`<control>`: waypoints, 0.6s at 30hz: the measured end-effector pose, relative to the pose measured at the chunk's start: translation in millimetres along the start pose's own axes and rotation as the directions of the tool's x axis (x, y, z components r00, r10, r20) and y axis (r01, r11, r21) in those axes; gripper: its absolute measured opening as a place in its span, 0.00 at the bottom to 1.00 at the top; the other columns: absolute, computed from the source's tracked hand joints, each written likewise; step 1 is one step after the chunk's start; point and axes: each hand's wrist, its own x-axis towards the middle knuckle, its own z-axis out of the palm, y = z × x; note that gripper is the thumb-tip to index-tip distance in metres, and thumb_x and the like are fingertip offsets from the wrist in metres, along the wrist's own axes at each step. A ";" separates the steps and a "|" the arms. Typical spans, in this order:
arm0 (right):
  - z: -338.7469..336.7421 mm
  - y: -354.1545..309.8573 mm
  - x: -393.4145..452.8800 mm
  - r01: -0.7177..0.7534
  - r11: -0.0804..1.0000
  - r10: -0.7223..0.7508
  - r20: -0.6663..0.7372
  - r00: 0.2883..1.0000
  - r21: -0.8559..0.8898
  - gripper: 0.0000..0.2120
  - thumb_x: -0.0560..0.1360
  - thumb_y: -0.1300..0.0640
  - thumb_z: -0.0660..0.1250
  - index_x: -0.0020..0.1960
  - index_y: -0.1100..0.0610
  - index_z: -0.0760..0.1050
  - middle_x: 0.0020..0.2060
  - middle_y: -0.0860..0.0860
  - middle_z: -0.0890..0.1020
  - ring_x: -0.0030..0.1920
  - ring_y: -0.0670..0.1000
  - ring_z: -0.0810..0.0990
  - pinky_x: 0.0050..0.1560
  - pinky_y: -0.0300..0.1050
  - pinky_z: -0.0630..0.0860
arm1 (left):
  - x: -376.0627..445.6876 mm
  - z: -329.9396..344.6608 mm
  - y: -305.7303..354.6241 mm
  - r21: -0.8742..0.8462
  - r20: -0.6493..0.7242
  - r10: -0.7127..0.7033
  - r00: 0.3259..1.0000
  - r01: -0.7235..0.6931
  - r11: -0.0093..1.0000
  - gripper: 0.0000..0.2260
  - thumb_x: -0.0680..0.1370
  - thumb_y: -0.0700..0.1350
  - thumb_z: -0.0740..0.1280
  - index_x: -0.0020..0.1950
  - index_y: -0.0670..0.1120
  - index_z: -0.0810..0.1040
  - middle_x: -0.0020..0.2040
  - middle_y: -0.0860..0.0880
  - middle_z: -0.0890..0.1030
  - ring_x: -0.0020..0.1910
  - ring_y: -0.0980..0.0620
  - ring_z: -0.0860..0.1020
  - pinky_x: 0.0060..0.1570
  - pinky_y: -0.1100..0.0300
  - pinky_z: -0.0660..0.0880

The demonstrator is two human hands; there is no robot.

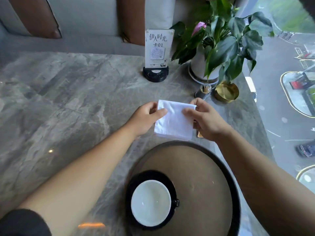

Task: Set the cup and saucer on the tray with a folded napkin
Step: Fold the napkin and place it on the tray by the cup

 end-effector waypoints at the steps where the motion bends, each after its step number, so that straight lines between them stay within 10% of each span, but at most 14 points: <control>1: -3.3 -3.4 -9.7 0.004 1.000 -0.004 -0.006 1.000 0.004 0.10 0.74 0.60 0.69 0.40 0.52 0.68 0.32 0.51 0.75 0.33 0.50 0.74 0.29 0.41 0.70 | -5.4 6.8 6.0 -0.027 0.010 0.014 1.000 -0.013 1.000 0.10 0.75 0.49 0.68 0.52 0.46 0.79 0.47 0.49 0.81 0.46 0.54 0.78 0.51 0.50 0.75; 9: -39.0 -1.1 -97.0 -0.018 0.998 0.020 -0.029 0.999 0.058 0.13 0.77 0.59 0.65 0.59 0.64 0.74 0.56 0.62 0.81 0.54 0.62 0.80 0.56 0.61 0.75 | -56.6 76.0 38.2 -0.105 -0.077 0.017 0.997 -0.025 0.994 0.06 0.72 0.52 0.68 0.45 0.53 0.81 0.47 0.47 0.84 0.48 0.46 0.82 0.53 0.44 0.77; 18: -68.3 48.8 -185.0 -0.075 0.995 0.060 -0.193 0.979 -0.070 0.04 0.75 0.60 0.69 0.44 0.61 0.78 0.40 0.58 0.83 0.40 0.56 0.79 0.38 0.52 0.77 | -126.6 130.5 11.2 0.334 -0.028 -0.067 0.997 0.072 0.940 0.10 0.74 0.58 0.63 0.47 0.55 0.79 0.43 0.53 0.84 0.42 0.55 0.82 0.44 0.55 0.78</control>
